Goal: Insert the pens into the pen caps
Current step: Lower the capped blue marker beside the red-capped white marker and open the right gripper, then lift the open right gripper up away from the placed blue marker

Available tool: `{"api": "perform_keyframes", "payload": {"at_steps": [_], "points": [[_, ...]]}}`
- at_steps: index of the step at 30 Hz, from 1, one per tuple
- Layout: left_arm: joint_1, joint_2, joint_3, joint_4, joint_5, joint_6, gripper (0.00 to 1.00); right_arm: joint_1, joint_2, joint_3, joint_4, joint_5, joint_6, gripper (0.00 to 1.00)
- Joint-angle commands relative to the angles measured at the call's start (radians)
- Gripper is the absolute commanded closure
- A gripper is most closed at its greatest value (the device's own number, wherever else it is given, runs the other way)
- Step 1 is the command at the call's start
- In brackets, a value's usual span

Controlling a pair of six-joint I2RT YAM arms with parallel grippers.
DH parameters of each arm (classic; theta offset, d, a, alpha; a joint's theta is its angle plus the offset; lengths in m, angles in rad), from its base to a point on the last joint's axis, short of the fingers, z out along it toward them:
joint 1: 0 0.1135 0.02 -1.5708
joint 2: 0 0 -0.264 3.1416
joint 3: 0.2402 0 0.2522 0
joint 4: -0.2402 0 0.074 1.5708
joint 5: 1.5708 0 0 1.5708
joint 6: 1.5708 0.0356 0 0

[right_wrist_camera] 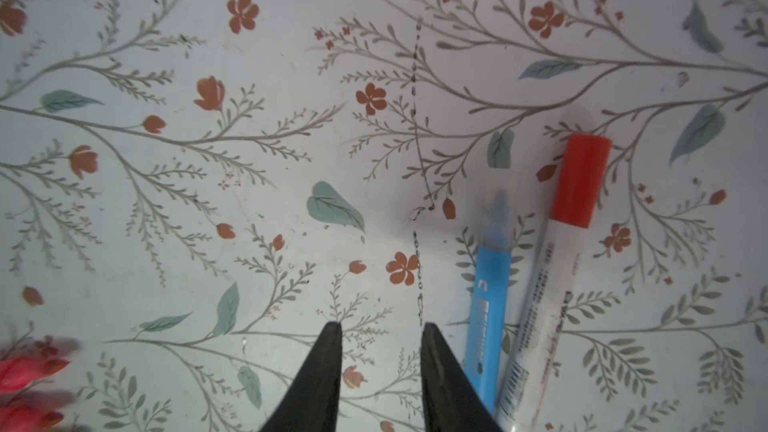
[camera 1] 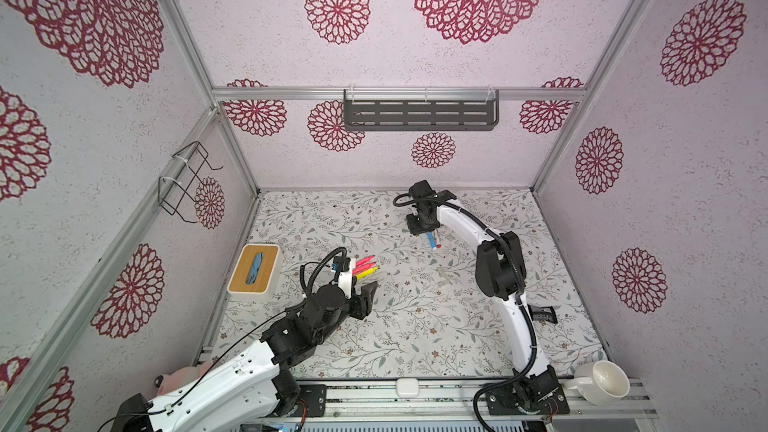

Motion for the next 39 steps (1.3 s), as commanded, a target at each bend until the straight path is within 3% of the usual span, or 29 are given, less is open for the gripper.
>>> {"api": "perform_keyframes", "payload": {"at_steps": [1, 18, 39], "points": [[-0.013, -0.020, -0.012, 0.000, -0.019, -0.004, 0.36, -0.006, 0.016, 0.035, -0.028, -0.007, 0.027, 0.66], [-0.010, -0.021, -0.005, -0.008, -0.035, 0.008, 0.36, -0.035, 0.095, 0.110, -0.080, 0.053, 0.070, 0.66], [-0.010, -0.041, -0.009, -0.028, -0.034, 0.001, 0.36, -0.043, 0.069, 0.108, -0.068, 0.102, 0.105, 0.66]]}}
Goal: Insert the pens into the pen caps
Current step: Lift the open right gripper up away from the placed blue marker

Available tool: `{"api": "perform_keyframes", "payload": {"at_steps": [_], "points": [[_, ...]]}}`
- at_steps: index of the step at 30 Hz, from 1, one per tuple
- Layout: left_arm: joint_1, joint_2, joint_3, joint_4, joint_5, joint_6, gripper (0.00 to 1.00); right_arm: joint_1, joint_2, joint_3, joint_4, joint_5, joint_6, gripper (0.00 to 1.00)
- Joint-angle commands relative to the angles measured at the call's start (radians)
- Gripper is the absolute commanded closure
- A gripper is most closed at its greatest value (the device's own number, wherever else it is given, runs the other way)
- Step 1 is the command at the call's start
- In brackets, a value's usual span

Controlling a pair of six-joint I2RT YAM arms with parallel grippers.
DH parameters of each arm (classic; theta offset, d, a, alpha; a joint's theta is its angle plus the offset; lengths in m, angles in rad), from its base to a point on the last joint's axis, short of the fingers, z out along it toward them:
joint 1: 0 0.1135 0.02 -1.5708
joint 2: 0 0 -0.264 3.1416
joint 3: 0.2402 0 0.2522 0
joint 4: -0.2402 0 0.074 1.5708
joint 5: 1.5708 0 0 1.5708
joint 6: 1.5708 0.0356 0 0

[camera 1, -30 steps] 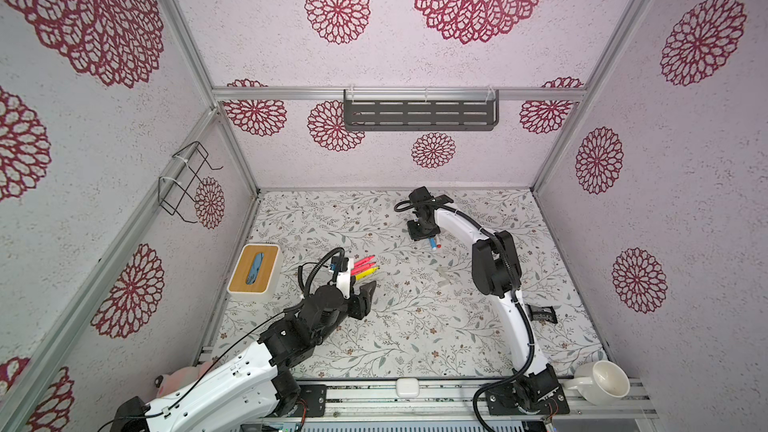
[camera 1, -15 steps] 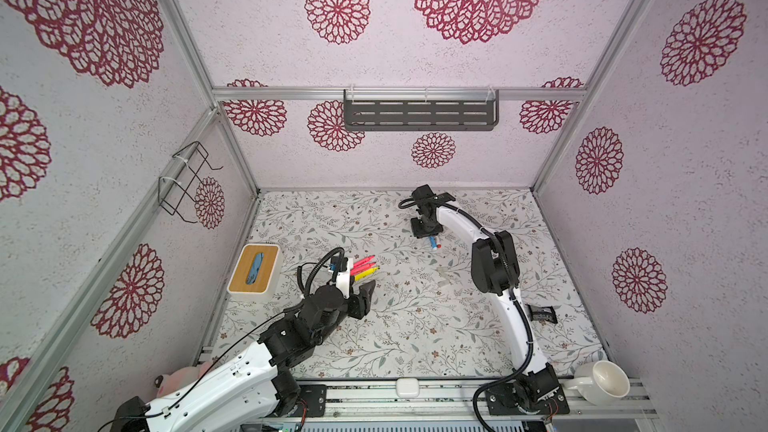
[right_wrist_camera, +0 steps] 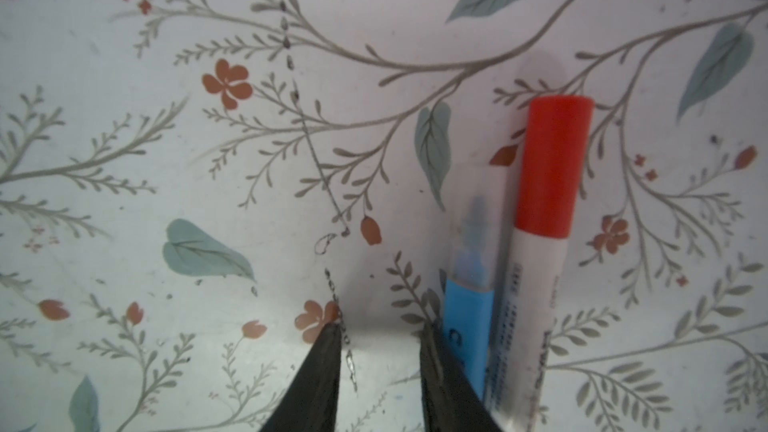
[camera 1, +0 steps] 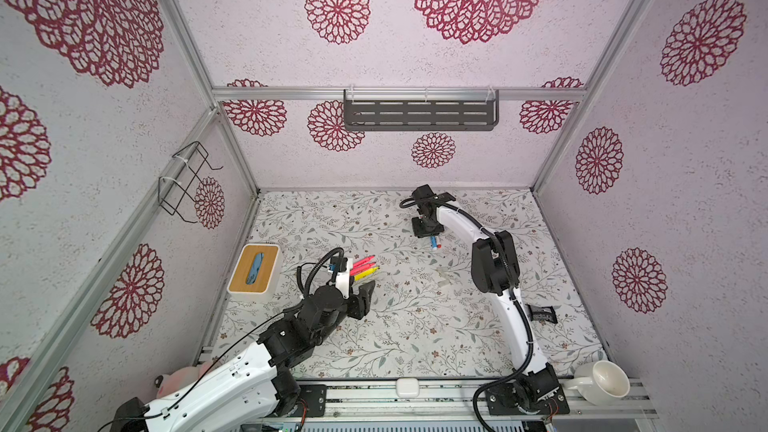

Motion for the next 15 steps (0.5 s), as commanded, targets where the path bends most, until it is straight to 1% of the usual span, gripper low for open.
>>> {"api": "perform_keyframes", "payload": {"at_steps": [1, 10, 12, 15], "points": [[-0.010, -0.014, -0.008, -0.011, -0.011, 0.001, 0.36, -0.009, -0.031, 0.025, -0.015, 0.035, 0.023, 0.66], [-0.009, -0.018, -0.007, -0.017, -0.011, 0.002, 0.36, -0.008, -0.058, 0.025, -0.007, 0.023, 0.023, 0.66], [-0.010, -0.018, -0.007, -0.021, -0.012, 0.002, 0.35, -0.004, -0.089, 0.016, 0.009, -0.015, 0.019, 0.66], [-0.009, -0.015, -0.009, -0.020, -0.015, 0.001, 0.35, 0.014, -0.175, -0.005, 0.048, -0.113, -0.003, 0.65]]}}
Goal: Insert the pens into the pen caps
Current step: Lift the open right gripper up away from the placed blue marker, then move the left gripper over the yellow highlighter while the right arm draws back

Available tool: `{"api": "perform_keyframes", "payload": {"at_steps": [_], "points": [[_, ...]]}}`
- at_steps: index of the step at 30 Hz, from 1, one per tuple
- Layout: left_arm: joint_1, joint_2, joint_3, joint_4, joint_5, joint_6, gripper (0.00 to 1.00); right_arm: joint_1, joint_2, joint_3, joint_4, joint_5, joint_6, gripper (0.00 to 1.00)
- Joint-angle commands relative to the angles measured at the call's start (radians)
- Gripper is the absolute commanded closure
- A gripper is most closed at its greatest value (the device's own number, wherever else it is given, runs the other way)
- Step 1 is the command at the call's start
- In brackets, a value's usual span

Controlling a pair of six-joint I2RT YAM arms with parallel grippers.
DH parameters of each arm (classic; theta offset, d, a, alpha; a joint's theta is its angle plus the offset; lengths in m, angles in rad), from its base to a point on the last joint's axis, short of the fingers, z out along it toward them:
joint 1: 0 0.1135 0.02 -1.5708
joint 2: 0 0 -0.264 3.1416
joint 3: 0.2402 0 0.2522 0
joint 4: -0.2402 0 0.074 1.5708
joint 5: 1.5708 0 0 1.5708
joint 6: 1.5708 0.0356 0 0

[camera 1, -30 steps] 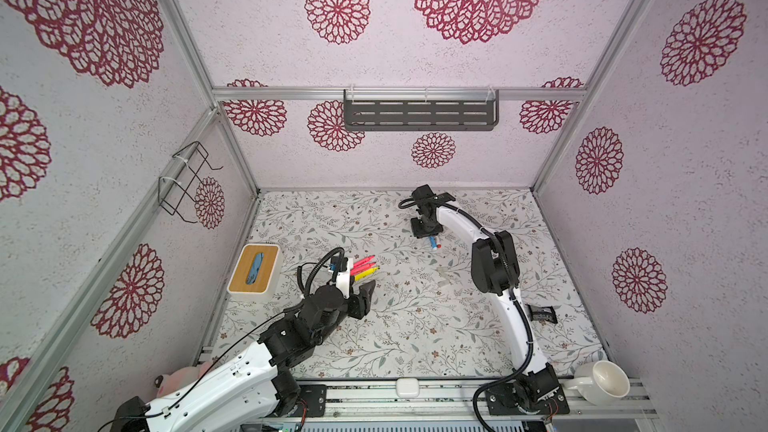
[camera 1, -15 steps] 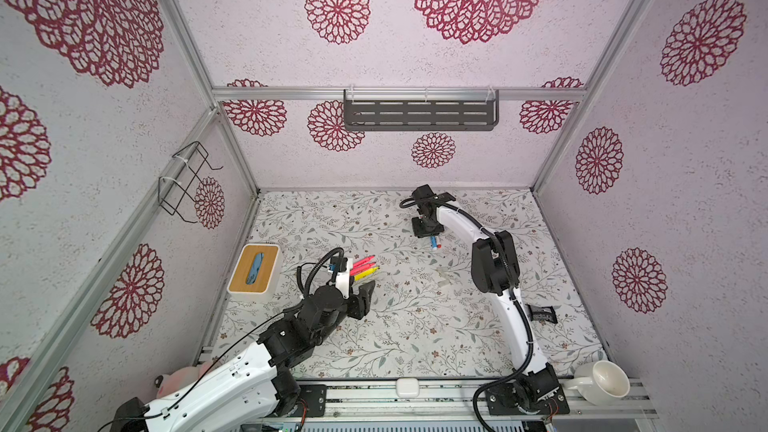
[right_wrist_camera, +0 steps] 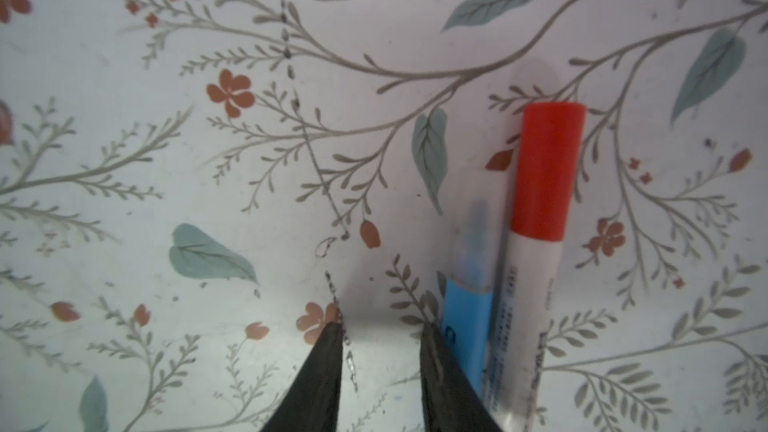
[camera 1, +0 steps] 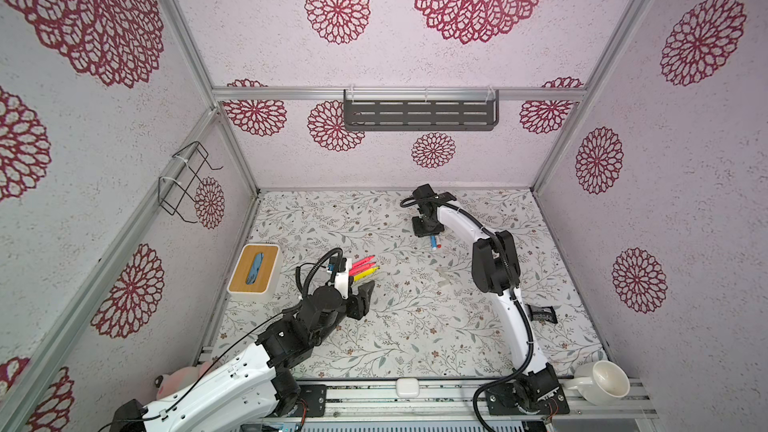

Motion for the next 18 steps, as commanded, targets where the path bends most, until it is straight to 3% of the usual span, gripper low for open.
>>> {"api": "perform_keyframes", "payload": {"at_steps": [1, 6, 12, 18], "points": [[-0.009, -0.004, -0.010, -0.010, -0.013, 0.000, 0.35, 0.019, -0.184, 0.004, 0.042, -0.105, -0.011, 0.63], [-0.008, 0.015, -0.002, -0.012, -0.014, 0.000, 0.35, 0.039, -0.422, -0.095, 0.155, -0.244, -0.021, 0.53], [0.011, 0.053, 0.002, 0.004, -0.010, -0.008, 0.32, 0.054, -0.701, -0.355, 0.325, -0.398, -0.027, 0.51], [0.238, 0.246, 0.069, -0.057, 0.217, -0.072, 0.31, 0.069, -1.007, -0.796, 0.598, -0.488, -0.041, 0.46]]}}
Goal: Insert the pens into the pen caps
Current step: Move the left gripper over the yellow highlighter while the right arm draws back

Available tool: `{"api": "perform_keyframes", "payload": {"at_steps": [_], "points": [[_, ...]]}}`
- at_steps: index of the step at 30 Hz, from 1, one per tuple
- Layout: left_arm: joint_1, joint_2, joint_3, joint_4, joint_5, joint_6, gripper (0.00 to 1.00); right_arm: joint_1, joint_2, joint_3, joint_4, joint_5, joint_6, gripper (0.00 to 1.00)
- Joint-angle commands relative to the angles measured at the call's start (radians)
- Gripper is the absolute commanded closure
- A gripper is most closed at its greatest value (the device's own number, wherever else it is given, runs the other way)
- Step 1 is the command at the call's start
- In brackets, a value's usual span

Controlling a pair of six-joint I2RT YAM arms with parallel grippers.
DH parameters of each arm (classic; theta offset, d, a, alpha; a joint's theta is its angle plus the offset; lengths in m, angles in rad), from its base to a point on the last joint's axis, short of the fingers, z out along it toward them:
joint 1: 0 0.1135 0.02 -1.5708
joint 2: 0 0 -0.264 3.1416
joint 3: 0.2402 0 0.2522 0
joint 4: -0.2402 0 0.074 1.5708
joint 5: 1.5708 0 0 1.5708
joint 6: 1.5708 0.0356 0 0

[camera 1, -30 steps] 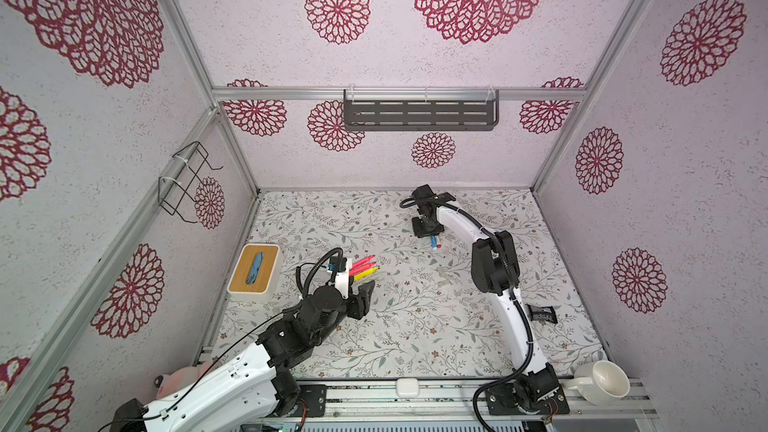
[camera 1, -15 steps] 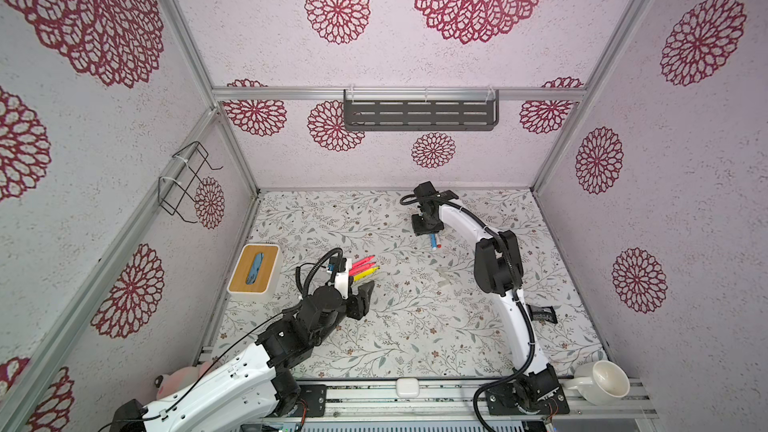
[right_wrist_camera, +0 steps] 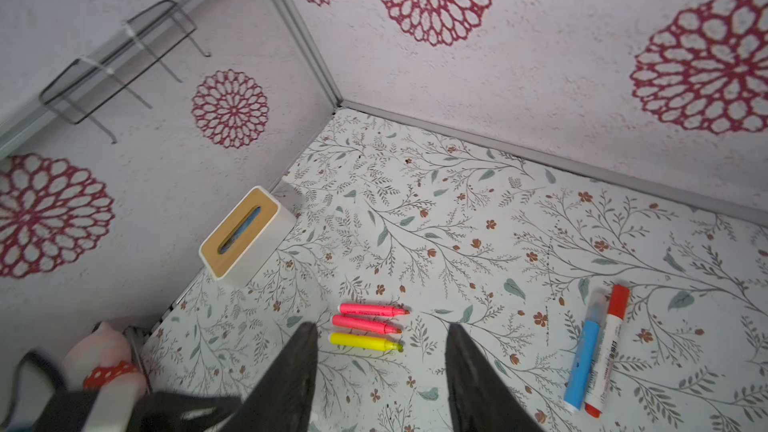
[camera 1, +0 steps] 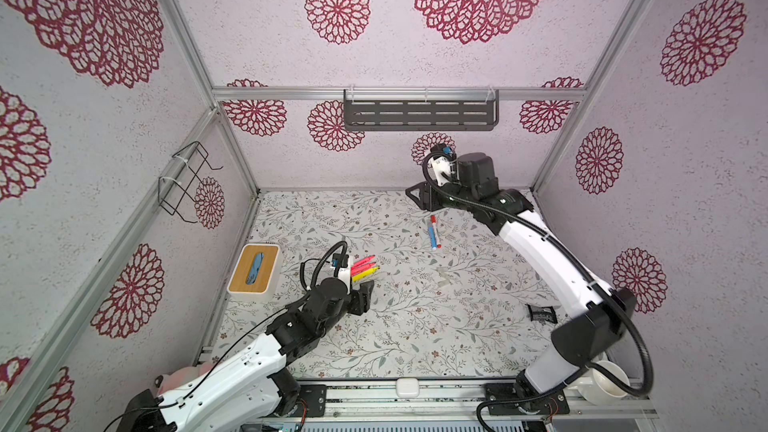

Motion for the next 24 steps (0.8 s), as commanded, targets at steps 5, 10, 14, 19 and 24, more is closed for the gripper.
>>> {"api": "perform_keyframes", "payload": {"at_steps": [5, 10, 14, 19, 24], "points": [[0.157, 0.237, 0.130, -0.074, 0.130, -0.005, 0.32, 0.019, -0.195, -0.350, 0.123, -0.076, -0.052, 0.45], [0.213, 0.379, 0.218, -0.082, 0.141, 0.044, 0.32, 0.039, -0.370, -0.616, 0.189, -0.050, -0.035, 0.43], [0.233, 0.492, 0.289, -0.091, 0.143, 0.096, 0.34, 0.044, -0.499, -0.790, 0.244, -0.047, 0.024, 0.43], [0.244, 0.599, 0.363, -0.117, 0.152, 0.144, 0.35, 0.047, -0.617, -0.910, 0.259, -0.021, 0.074, 0.42], [0.250, 0.671, 0.406, -0.125, 0.181, 0.174, 0.37, 0.047, -0.663, -0.956, 0.252, -0.020, 0.099, 0.42]]}}
